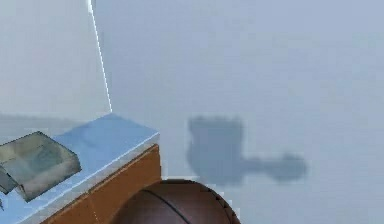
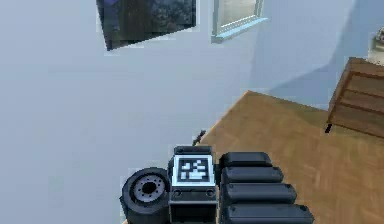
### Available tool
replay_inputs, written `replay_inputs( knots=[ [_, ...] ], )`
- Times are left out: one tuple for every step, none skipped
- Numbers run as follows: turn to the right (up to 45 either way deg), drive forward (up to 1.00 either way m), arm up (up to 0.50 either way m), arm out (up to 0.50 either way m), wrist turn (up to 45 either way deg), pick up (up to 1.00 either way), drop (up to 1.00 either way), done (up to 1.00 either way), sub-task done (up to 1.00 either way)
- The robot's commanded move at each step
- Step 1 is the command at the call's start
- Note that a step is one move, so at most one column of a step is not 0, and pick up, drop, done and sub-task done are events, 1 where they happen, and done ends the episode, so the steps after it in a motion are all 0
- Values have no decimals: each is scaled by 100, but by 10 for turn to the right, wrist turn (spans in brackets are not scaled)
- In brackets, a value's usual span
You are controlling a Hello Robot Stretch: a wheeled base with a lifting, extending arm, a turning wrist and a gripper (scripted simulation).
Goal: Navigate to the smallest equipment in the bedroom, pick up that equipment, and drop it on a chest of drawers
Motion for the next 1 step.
replay_inputs(
  knots=[
    [-150,0,0,0,0,0,0,0,0]
  ],
)
